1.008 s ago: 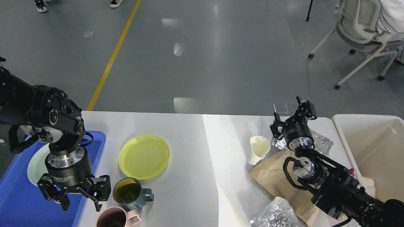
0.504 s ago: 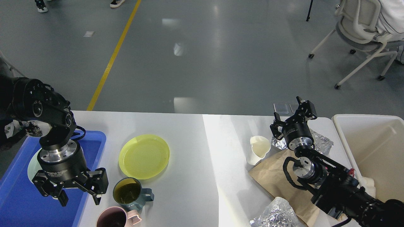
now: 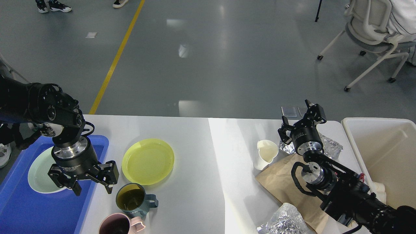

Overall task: Tidy desktop
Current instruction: 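Lower the open left gripper toward the dark teal mug, then close the left gripper on the dark teal mug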

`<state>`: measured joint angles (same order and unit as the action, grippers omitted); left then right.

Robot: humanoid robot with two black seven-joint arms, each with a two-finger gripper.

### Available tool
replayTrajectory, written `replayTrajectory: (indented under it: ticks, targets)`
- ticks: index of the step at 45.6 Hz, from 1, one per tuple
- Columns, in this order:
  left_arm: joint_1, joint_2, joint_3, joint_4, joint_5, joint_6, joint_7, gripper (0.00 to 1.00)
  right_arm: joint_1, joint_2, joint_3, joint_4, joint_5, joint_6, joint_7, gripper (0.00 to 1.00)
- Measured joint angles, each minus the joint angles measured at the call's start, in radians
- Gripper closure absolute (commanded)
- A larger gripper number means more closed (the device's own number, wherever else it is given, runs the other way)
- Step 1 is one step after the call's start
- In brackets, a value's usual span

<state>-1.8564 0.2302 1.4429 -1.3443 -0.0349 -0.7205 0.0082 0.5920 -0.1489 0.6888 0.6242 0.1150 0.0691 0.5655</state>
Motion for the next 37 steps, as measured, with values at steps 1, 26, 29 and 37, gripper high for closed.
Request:
replayTrajectory:
  ticks: [1,26,29,37]
  targets:
    - [0.016,0.000,-0.002,0.017,0.000,0.005,0.000,0.18,0.000,0.000,0.000,0.000,0.000,0.000,0.000,0.00]
    - [0.118,-0.011,-0.065,0.103,0.004,0.070,0.022,0.18,0.000,0.000,0.000,-0.003,0.000,0.000,-0.001,0.00]
    - [0.125,-0.013,-0.082,0.103,0.003,0.079,0.040,0.18,0.000,0.000,0.000,-0.003,0.000,0.000,-0.001,0.00]
    - [0.135,-0.017,-0.129,0.103,0.003,0.095,0.071,0.18,0.000,0.000,0.000,-0.003,0.000,0.000,-0.001,0.00]
